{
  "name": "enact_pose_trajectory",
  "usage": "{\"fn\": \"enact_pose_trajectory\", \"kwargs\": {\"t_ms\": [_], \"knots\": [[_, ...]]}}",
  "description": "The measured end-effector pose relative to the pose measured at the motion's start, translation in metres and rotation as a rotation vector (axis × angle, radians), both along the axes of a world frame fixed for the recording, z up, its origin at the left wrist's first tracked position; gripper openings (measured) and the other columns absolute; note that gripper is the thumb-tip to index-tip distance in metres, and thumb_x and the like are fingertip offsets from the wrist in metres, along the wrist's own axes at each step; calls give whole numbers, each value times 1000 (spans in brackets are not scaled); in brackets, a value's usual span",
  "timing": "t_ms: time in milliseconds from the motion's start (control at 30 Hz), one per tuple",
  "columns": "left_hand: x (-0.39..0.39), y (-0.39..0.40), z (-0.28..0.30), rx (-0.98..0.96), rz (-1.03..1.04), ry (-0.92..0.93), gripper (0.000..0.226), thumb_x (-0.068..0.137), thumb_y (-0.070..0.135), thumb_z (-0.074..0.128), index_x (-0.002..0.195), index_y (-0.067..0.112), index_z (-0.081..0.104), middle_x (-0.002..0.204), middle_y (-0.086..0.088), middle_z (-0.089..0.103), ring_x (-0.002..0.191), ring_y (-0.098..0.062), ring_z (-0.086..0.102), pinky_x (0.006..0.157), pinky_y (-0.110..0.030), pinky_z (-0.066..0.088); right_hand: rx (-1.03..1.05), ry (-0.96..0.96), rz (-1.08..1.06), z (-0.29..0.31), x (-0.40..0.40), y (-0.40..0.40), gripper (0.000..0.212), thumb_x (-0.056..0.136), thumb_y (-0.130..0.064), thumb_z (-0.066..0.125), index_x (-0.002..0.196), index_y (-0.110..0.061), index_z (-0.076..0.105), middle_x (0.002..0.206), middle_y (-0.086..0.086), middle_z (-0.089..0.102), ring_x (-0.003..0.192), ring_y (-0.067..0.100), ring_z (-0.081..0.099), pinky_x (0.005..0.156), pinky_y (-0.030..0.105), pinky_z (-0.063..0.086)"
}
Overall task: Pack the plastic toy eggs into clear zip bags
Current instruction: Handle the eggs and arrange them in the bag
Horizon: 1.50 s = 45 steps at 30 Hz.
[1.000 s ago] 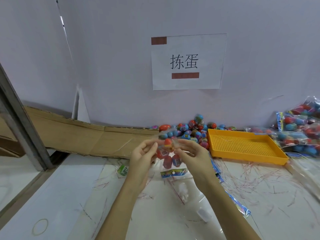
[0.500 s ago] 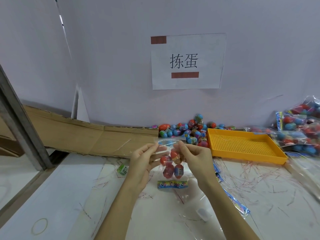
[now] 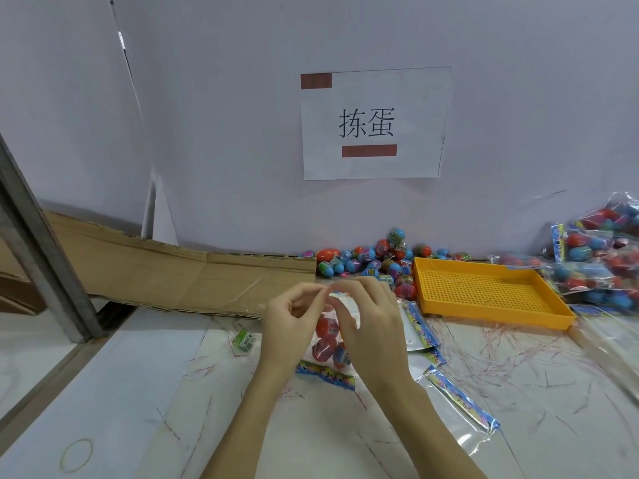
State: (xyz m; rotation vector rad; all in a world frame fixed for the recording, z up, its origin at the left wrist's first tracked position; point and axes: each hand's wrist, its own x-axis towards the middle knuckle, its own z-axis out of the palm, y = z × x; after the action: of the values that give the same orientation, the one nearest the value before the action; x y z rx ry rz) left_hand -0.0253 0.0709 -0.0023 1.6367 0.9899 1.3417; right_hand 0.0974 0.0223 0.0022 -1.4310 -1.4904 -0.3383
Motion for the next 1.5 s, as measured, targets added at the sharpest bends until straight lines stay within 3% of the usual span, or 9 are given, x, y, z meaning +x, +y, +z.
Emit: {"fn": "enact_pose_trajectory", "kwargs": {"t_ms": [167, 300, 467, 667, 833, 1033, 1167, 1367, 1500], "knots": [[2, -4, 2, 200, 11, 179, 16, 99, 15, 67, 108, 25, 76, 99, 12, 76, 95, -7, 70, 82, -25, 59, 1, -16, -7, -4, 6, 1, 23, 83, -12, 82, 106, -12, 77, 102, 5, 74, 95, 25, 67, 81, 35, 58], [-2, -1, 1, 352, 10, 306, 17, 99, 9, 67, 111, 13, 77, 104, 5, 74, 99, -11, 69, 85, -26, 59, 8, -66, 2, -5, 14, 3, 17, 84, -22, 74, 96, -11, 79, 95, 3, 75, 88, 23, 65, 73, 27, 54], [-3, 0, -2, 470, 53, 428, 18, 98, 10, 69, 114, 11, 77, 107, -1, 75, 102, -13, 68, 91, -32, 59, -45, -44, 52, -8, 24, 8, 14, 85, -19, 75, 95, -12, 80, 97, 3, 75, 91, 24, 66, 79, 21, 48], [0, -1, -4, 456, 13, 444, 16, 99, 10, 68, 112, 10, 78, 103, 0, 75, 97, -13, 68, 86, -36, 59, -154, 17, 77, -11, 26, 9, 13, 92, -6, 72, 101, -14, 77, 100, -1, 73, 95, 14, 55, 80, 21, 47], [0, -1, -3, 371, 29, 373, 12, 99, 14, 68, 104, 13, 79, 90, 6, 74, 80, -12, 68, 72, -36, 59, -166, 68, 128, -9, 21, 6, 16, 92, -14, 74, 107, -19, 73, 99, -7, 71, 91, 2, 52, 75, 4, 35], [-1, -1, -2, 335, 6, 379, 14, 100, 13, 68, 109, 12, 78, 93, 6, 74, 82, -8, 68, 74, -30, 59, -25, -66, 57, -4, 21, 3, 15, 82, -15, 80, 97, -12, 80, 94, 1, 77, 89, 20, 69, 79, 19, 48], [-1, -2, 0, 326, 20, 361, 17, 99, 14, 69, 112, 16, 79, 93, 9, 75, 81, -6, 68, 72, -22, 58, -37, 14, 34, -4, 18, 3, 21, 86, -16, 79, 106, -10, 77, 96, 3, 75, 88, 18, 67, 78, 23, 52], [-2, -2, 1, 301, 16, 361, 14, 99, 12, 67, 107, 14, 78, 92, 7, 75, 82, -7, 68, 73, -23, 58, -73, -61, 112, -8, 22, 5, 20, 84, -10, 80, 104, -11, 79, 100, 4, 74, 93, 20, 68, 82, 20, 50], [-3, -2, 1, 316, -26, 428, 15, 102, 13, 63, 109, 11, 76, 95, 4, 74, 87, -9, 67, 78, -24, 57, -51, -66, 98, -9, 24, 7, 14, 85, -16, 75, 98, -12, 80, 92, 1, 75, 83, 16, 69, 80, 6, 40]]}}
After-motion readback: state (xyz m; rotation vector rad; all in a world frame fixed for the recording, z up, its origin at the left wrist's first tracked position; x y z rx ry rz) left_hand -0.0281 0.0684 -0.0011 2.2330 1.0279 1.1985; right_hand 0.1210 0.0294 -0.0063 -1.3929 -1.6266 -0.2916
